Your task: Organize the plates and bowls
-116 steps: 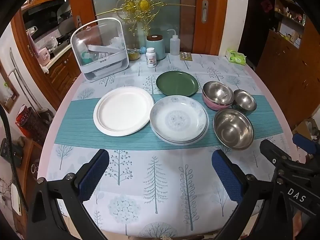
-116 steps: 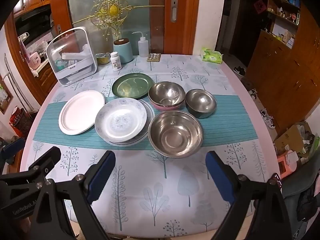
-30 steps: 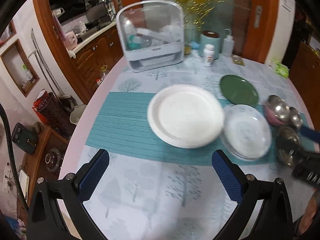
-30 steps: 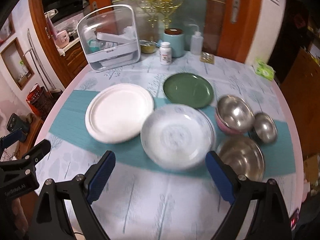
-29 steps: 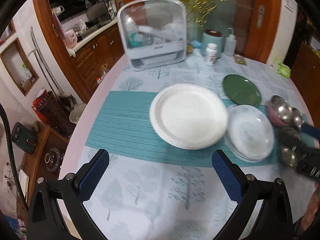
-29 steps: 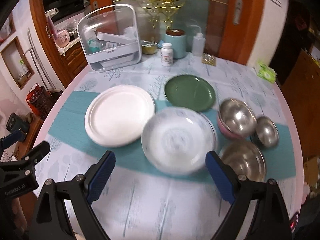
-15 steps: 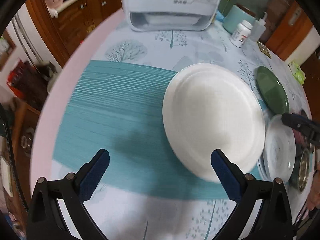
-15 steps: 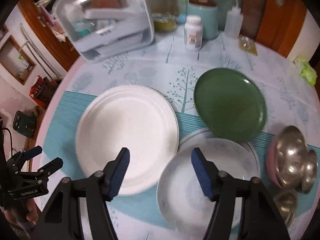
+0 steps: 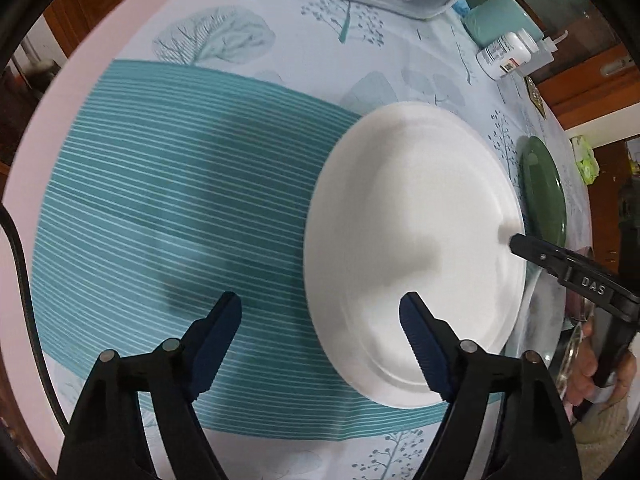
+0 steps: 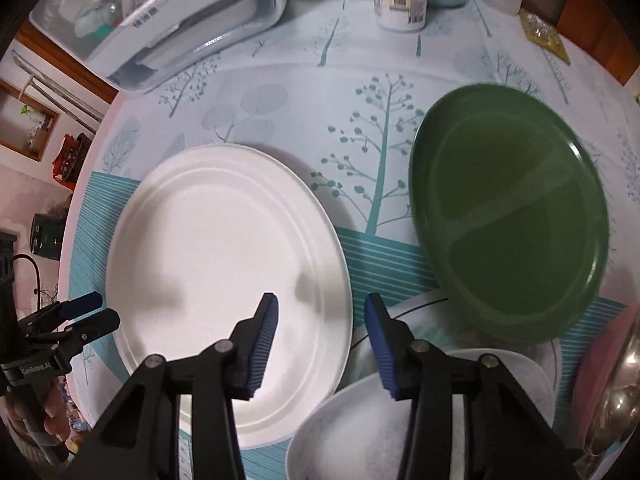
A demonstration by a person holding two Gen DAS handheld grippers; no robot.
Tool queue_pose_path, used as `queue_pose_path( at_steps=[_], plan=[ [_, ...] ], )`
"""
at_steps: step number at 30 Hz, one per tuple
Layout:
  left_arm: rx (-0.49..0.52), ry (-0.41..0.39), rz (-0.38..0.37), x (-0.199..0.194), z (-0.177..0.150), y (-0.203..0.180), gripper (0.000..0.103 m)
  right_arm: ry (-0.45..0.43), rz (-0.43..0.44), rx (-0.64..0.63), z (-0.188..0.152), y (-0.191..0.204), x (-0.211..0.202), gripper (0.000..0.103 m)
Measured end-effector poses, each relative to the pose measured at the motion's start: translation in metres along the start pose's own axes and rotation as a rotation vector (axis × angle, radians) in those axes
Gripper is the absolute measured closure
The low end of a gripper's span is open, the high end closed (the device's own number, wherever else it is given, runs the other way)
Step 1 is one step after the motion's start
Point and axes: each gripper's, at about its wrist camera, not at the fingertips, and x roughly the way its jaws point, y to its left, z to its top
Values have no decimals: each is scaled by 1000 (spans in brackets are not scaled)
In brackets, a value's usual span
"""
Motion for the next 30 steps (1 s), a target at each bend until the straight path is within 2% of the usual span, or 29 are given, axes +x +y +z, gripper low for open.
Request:
queue_pose_path(
  at_steps=[2,5,6,8,10,11,15,21,25,30],
  plan=[
    [5,13,-8,5,1,-3,27,14,10,1,-1,1,4,71],
    [37,13,2,8,1,-12,39,14,9,-14,-3,4,5,83],
    [49,17,0,9,2,-16,50,19,27,-11,-4,5,5,83],
    [62,14,40,10,2,-20,56,5,1,-22,-6,11,2,83],
    [69,13,86,11,4,-23,71,-7,-13,-25,-8,12,-1,83],
    [65,16,95,12,6,-24,73,-12,-8,-16,-9,12,-4,83],
    [59,-1,80,-9,3,-26,79,-41,16,1,-18,15,-25,83],
    [137,-58,97,-60,-21,-56,79,-111,38,-11,-56,26,-81,84],
    [195,-99,94,-94,-55,-66,79,-144,57,11,-93,20,-112,83],
    [244,-100,69,-105,-102,-73,79,-159,45,41,-150,12,-135,83]
  ],
)
